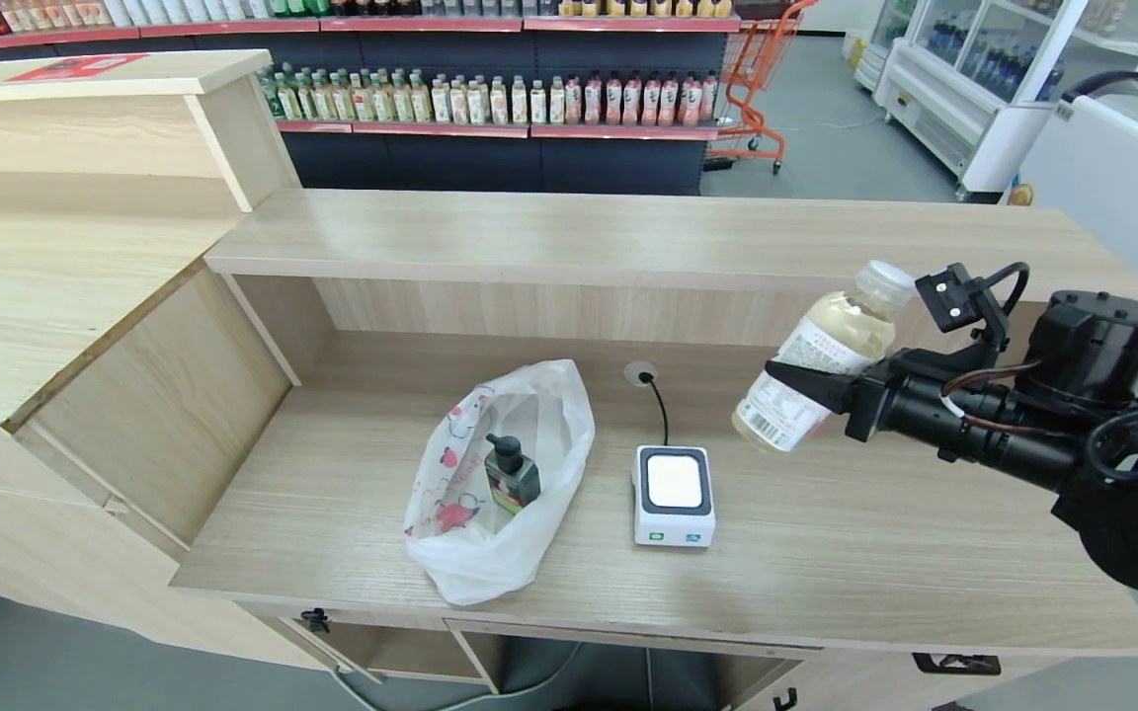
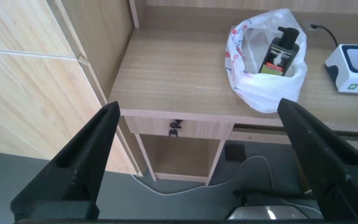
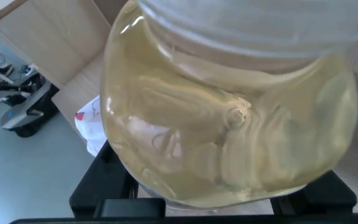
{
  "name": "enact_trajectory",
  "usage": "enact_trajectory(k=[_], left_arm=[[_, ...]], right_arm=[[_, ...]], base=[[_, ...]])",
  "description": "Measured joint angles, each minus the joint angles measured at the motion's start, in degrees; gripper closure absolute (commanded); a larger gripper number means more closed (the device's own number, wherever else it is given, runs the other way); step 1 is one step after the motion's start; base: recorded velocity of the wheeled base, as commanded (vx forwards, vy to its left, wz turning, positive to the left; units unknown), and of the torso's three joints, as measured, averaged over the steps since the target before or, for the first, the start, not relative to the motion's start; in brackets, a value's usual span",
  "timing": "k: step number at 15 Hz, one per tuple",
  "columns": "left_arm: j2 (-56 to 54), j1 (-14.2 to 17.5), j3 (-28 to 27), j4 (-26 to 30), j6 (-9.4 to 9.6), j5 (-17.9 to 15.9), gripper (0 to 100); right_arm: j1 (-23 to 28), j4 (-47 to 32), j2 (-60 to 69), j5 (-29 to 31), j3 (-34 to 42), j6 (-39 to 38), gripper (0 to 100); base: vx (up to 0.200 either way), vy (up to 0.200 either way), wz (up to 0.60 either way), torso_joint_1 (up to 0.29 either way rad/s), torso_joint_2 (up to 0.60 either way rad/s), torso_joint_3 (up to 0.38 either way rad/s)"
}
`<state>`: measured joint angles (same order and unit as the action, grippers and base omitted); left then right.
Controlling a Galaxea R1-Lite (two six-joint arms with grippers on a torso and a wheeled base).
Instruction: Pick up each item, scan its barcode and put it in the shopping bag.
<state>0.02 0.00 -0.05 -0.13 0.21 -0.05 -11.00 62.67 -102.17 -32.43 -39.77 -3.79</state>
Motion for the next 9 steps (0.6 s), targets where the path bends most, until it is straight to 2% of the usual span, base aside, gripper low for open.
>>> enact_trajectory(k=[5,9], left_arm=[[-0.02,-0.10,0.02,0.06,0.11,0.05,0],[-0.02,-0.10,0.05,0.11,0.12,0.05,0]], right_arm=[[0.22,-0.21,-1.13,0.20,-0.85,0.00,100],[-0.71,-2.32,-5.30,0.02,-8.00,0.10,100]], base=[[0.000,0.200,0.00,0.000,0.01,0.001],[0.000,0.000,0.00,0.000,0.00,0.000]])
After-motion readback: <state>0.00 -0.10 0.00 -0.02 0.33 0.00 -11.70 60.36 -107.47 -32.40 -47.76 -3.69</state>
